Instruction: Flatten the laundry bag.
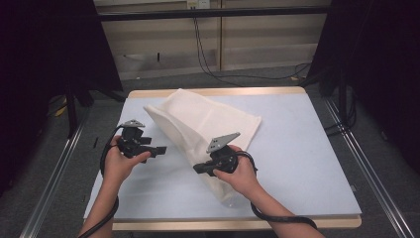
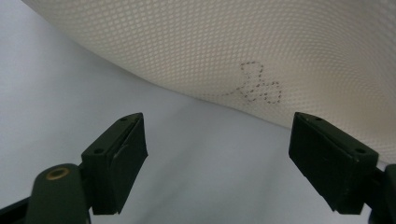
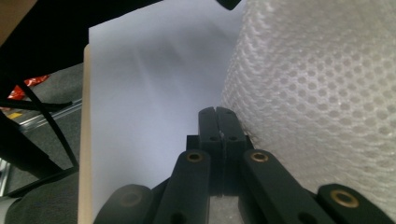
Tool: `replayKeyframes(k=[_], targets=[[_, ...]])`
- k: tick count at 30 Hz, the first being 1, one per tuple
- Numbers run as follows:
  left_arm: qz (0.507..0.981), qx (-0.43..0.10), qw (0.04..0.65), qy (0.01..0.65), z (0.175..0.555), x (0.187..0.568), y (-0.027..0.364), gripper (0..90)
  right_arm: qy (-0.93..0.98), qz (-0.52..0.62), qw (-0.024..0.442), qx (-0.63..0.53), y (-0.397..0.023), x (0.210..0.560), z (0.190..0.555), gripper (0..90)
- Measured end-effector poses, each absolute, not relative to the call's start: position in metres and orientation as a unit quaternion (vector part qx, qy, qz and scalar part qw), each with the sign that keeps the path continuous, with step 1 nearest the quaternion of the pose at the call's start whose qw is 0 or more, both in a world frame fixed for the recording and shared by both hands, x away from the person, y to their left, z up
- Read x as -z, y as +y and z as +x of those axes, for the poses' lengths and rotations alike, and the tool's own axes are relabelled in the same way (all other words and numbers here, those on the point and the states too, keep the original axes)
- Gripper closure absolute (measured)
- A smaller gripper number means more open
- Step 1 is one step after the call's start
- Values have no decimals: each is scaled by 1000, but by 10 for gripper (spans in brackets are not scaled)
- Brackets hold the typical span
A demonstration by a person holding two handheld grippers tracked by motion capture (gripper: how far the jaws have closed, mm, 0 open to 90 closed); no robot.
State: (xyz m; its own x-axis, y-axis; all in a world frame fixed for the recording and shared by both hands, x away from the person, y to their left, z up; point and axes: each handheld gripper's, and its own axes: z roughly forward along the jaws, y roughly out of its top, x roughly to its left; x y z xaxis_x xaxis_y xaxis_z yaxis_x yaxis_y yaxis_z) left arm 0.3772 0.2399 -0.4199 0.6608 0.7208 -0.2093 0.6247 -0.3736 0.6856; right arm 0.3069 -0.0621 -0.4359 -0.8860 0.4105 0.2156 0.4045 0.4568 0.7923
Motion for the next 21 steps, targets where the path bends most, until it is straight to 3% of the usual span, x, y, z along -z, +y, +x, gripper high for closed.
replayKeyframes(k=[21], targets=[[830,-52,408,375,362,400,236,177,859,246,8,-449,-52,443,313,900]])
